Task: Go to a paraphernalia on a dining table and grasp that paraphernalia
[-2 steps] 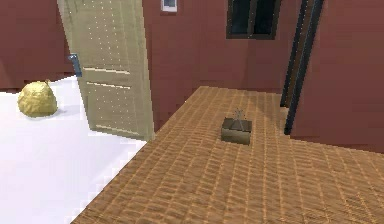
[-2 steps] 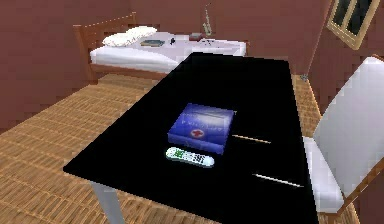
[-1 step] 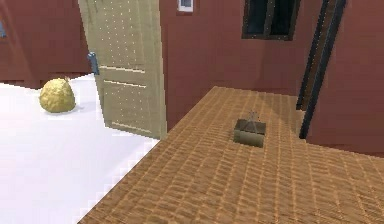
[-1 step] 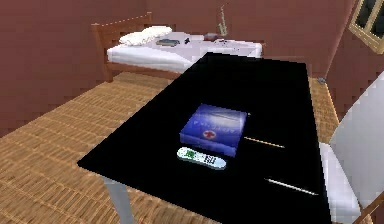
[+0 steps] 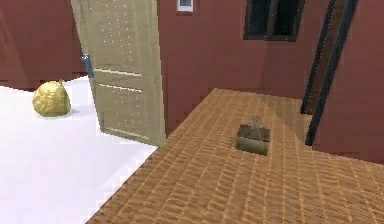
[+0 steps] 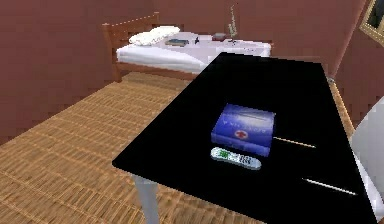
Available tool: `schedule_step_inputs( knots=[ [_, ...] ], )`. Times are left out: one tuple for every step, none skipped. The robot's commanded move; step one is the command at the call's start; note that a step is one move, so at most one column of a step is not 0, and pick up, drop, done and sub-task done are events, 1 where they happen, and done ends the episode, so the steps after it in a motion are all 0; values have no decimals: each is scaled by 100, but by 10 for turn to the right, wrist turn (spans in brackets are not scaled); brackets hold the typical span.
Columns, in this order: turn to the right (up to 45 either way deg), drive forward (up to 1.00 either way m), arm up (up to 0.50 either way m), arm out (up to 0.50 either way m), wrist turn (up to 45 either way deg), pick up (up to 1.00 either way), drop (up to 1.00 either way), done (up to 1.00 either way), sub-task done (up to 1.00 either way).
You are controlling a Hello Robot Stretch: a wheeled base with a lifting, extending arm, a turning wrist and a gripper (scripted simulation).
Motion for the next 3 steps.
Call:
schedule_step_inputs(
  knots=[
    [150,0,0,0,0,0,0,0,0],
    [0,0,50,0,0,0,0,0,0],
    [0,0,38,0,0,0,0,0,0]
  ],
)
